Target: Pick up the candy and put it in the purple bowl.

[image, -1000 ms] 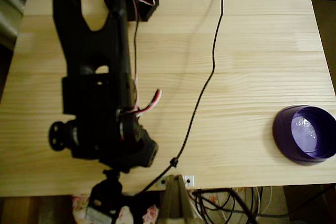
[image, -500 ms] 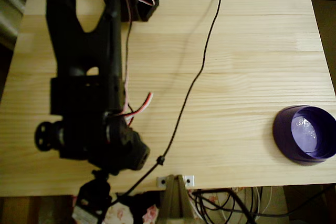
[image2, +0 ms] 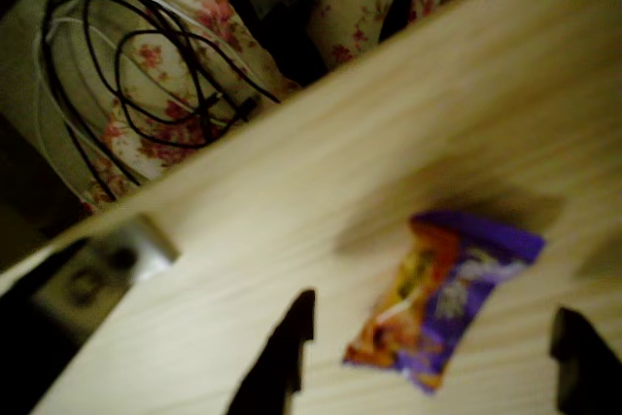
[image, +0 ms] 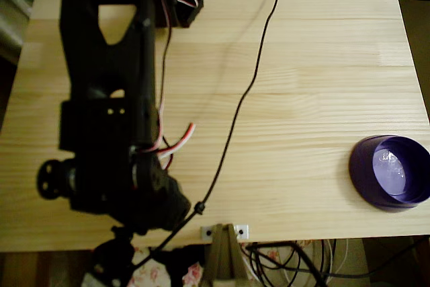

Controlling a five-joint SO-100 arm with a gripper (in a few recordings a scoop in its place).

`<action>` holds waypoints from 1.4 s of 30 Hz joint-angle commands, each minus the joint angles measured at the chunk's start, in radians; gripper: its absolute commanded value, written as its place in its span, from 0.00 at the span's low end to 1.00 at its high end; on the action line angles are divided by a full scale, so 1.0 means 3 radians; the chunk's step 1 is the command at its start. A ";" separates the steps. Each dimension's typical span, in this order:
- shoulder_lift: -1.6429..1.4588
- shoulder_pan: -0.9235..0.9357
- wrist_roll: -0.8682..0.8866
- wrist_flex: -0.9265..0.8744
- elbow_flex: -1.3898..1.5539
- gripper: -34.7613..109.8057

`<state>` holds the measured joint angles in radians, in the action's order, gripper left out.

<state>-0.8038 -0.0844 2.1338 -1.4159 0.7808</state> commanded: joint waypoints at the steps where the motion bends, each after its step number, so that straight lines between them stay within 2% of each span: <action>1: -0.0066 0.0005 0.0026 -0.0061 -0.0302 0.58; 27: -0.0020 0.0051 -0.0266 -0.0368 -0.0337 0.42; 42: -0.0061 0.0061 -0.0307 -0.0624 -0.0481 0.37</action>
<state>-0.7747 -0.0629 2.0433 -1.5800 0.7409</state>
